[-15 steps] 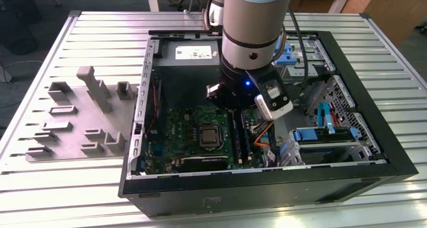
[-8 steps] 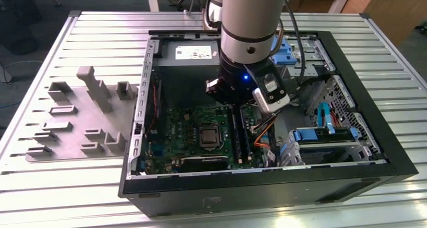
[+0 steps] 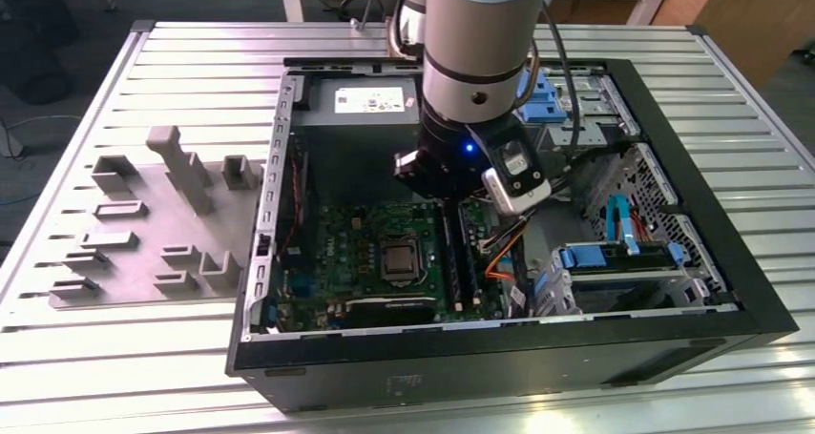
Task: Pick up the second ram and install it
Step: 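Press down the second ram until it locks into place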
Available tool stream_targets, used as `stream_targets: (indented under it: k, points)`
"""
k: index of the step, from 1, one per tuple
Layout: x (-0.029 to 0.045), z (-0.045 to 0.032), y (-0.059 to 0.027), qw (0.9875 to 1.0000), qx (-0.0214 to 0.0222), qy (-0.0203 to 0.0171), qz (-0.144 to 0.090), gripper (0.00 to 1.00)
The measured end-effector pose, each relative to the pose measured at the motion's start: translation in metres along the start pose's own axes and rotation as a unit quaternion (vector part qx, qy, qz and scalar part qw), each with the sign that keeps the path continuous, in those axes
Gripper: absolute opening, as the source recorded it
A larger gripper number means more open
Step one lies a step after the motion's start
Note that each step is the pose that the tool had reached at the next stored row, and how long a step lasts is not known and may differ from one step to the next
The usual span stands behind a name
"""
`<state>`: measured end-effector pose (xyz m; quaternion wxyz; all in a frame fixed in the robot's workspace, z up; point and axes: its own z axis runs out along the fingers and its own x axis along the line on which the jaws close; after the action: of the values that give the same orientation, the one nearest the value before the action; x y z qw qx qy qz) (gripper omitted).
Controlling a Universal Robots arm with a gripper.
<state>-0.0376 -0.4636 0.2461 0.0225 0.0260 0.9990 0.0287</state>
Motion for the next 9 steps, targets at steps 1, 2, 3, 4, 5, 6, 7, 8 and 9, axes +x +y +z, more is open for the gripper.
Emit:
stream_targets:
  k: [1, 2, 3, 4, 5, 6, 7, 8, 9]
  points:
    - [0.0000, 0.0007, 0.0005, 1.0000, -0.0006, 0.0001, 0.000, 0.11]
    - [0.0000, 0.0014, 0.0012, 1.0000, -0.0013, 0.0001, 0.000, 0.11]
    - [0.0000, 0.0022, 0.0018, 1.0000, -0.0020, 0.0001, 0.000, 0.11]
    - [0.0001, 0.0030, 0.0024, 1.0000, -0.0025, 0.0001, 0.000, 0.11]
    - [0.0002, 0.0040, 0.0030, 1.0000, -0.0027, 0.0001, 0.000, 0.11]
    - [0.0002, 0.0054, 0.0034, 1.0000, -0.0028, 0.0001, 0.000, 0.11]
    - [0.0003, 0.0070, 0.0037, 1.0000, -0.0027, 0.0002, 0.000, 0.11]
    - [0.0004, 0.0083, 0.0039, 1.0000, -0.0028, 0.0002, 0.000, 0.11]
    - [0.0005, 0.0088, 0.0044, 1.0000, -0.0031, 0.0002, 0.000, 0.11]
